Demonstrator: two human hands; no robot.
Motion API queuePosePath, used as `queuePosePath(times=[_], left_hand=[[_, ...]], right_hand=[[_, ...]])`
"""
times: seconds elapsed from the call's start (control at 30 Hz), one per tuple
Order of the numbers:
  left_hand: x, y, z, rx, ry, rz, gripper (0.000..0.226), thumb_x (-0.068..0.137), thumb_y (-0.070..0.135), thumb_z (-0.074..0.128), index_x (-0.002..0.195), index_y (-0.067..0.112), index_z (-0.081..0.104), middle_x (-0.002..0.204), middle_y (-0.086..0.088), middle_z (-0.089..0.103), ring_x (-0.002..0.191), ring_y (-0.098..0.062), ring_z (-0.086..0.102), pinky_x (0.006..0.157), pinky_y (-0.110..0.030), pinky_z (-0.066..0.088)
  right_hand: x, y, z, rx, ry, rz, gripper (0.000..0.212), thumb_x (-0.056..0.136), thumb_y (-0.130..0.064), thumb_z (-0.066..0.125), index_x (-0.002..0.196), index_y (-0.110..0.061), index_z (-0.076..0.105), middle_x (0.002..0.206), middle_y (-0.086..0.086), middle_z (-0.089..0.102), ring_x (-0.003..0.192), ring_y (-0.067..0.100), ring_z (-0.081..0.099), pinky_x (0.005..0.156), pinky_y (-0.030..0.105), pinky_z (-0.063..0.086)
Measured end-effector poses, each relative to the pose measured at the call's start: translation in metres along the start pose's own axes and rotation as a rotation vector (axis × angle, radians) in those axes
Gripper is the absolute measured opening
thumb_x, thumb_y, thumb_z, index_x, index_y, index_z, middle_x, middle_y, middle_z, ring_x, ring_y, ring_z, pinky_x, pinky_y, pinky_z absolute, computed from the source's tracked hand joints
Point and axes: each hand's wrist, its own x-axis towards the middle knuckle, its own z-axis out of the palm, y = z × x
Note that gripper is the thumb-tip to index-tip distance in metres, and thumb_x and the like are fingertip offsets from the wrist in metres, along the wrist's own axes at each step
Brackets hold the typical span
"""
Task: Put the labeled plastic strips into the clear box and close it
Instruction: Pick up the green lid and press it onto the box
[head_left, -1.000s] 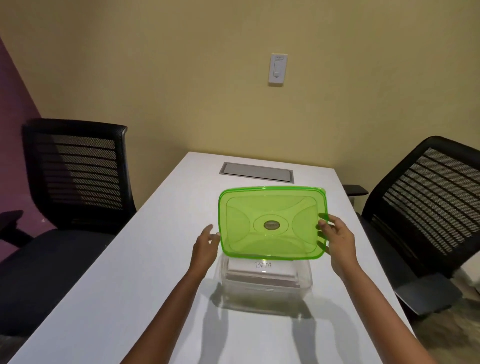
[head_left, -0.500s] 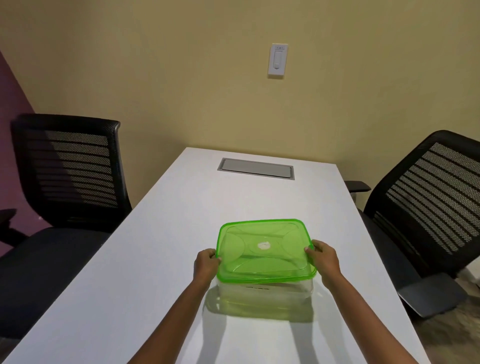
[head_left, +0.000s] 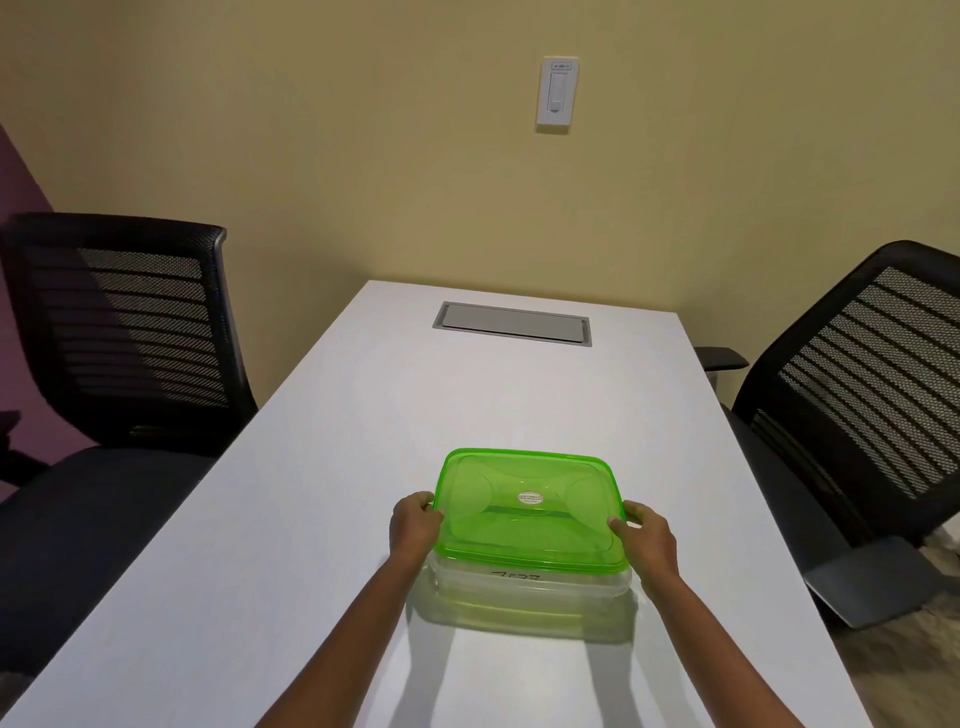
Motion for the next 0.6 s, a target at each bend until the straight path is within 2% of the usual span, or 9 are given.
queuePosePath(times=[0.03,0.1,0.3,0.5,0.57,0.6], left_hand=[[-0.002,-0.001,0.0,0.001,0.007,0.005,0.034,0.088,0.001,0.056,0.121,-0.004,0.061,0.117,-0.021,0.067,0.112,-0.033,0.059,0.09,-0.035,0.045],[-0.004,-0.004,-0.001,-0.005,0.022,0.018,0.038,0.088,0.002,0.057,0.127,-0.003,0.057,0.123,-0.022,0.065,0.116,-0.031,0.059,0.096,-0.034,0.044],[-0.01,-0.012,0.0,-0.054,0.034,-0.001,0.037,0.088,0.007,0.059,0.124,-0.002,0.059,0.12,-0.024,0.066,0.114,-0.033,0.06,0.097,-0.036,0.045],[-0.017,-0.025,0.003,-0.129,0.038,-0.05,0.035,0.088,0.011,0.062,0.121,-0.002,0.06,0.12,-0.026,0.064,0.112,-0.04,0.06,0.096,-0.045,0.051],[-0.019,-0.029,0.004,-0.189,0.011,-0.079,0.036,0.088,0.012,0.062,0.123,0.002,0.059,0.124,-0.026,0.061,0.111,-0.039,0.06,0.089,-0.046,0.054],[-0.02,-0.03,0.004,-0.241,-0.023,-0.106,0.037,0.089,0.012,0.061,0.124,0.004,0.057,0.126,-0.026,0.06,0.104,-0.036,0.06,0.077,-0.043,0.058]], right_hand=[[-0.001,0.001,0.0,-0.008,-0.001,-0.001,0.041,0.087,-0.005,0.062,0.127,0.003,0.055,0.132,0.02,0.058,0.124,0.033,0.052,0.104,0.037,0.039],[-0.003,0.004,-0.001,-0.015,-0.001,-0.001,0.041,0.087,-0.005,0.062,0.127,0.002,0.055,0.132,0.019,0.058,0.124,0.033,0.052,0.103,0.037,0.039],[-0.015,0.01,-0.004,-0.03,-0.005,-0.018,0.039,0.088,-0.004,0.061,0.125,0.003,0.056,0.129,0.021,0.06,0.122,0.033,0.053,0.101,0.037,0.04],[-0.025,0.011,-0.008,-0.05,-0.026,-0.002,0.039,0.09,-0.007,0.059,0.128,-0.001,0.055,0.125,0.024,0.062,0.116,0.034,0.057,0.096,0.036,0.043],[-0.027,0.01,-0.008,-0.034,-0.03,0.016,0.039,0.09,-0.008,0.059,0.128,-0.002,0.056,0.123,0.024,0.063,0.115,0.035,0.058,0.096,0.037,0.044],[-0.027,0.011,-0.009,-0.032,-0.027,0.019,0.038,0.09,-0.008,0.059,0.127,-0.003,0.056,0.123,0.024,0.063,0.115,0.035,0.058,0.096,0.037,0.044]])
